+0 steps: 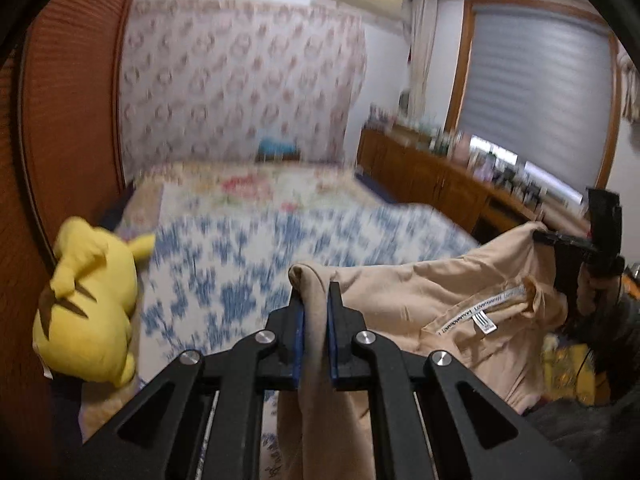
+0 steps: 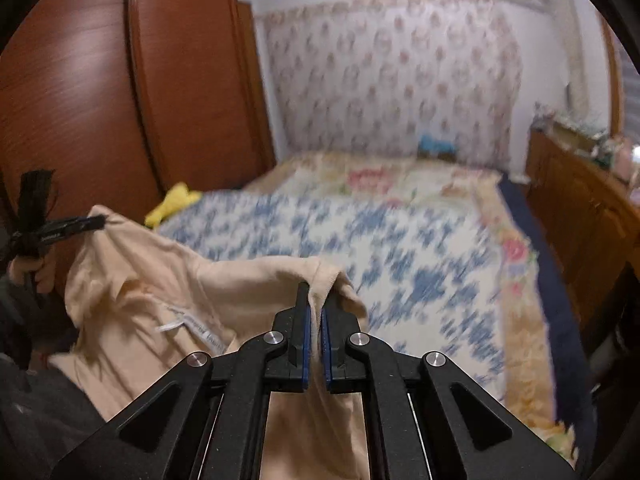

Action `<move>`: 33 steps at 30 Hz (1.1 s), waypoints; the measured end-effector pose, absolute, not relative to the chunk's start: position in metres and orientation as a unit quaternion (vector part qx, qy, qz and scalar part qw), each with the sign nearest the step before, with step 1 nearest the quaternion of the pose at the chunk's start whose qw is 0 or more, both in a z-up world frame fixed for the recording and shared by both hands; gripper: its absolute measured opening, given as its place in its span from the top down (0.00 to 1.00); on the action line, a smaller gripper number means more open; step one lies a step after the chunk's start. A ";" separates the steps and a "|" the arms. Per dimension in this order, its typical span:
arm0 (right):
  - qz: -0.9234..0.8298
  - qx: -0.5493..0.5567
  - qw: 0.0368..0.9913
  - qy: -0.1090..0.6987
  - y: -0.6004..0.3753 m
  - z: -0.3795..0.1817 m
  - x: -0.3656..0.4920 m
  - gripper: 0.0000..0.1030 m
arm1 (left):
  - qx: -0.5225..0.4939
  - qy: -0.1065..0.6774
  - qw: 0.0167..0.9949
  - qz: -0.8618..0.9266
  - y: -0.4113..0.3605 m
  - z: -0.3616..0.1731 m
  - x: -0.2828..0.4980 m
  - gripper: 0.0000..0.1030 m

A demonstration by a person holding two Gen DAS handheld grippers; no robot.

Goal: Fold small clothes
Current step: 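Lift the folded shirt high off the bed with both grippers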

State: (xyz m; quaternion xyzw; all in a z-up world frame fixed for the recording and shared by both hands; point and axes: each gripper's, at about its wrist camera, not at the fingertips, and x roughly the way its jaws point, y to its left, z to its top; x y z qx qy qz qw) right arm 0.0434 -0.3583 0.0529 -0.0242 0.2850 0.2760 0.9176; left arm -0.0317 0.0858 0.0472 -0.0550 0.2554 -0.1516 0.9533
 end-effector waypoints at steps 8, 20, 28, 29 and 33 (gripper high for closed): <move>0.279 -0.041 0.941 0.189 -0.354 0.148 0.012 0.99 | -0.044 0.169 0.973 -0.149 0.091 0.124 -0.046 0.95; 0.291 -0.066 0.951 0.081 -0.335 0.280 -0.022 0.99 | -0.009 0.043 0.990 -0.136 0.103 0.248 -0.070 0.95; 0.272 -0.085 0.958 0.014 -0.347 0.363 -0.056 0.99 | 0.012 -0.022 0.994 -0.110 0.119 0.304 -0.096 0.95; 0.269 -0.089 0.959 0.005 -0.348 0.373 -0.060 0.99 | 0.016 -0.030 0.994 -0.108 0.120 0.311 -0.099 0.95; 0.250 -0.106 0.962 -0.013 -0.353 0.401 -0.069 0.99 | 0.025 -0.048 0.993 -0.102 0.123 0.328 -0.108 0.95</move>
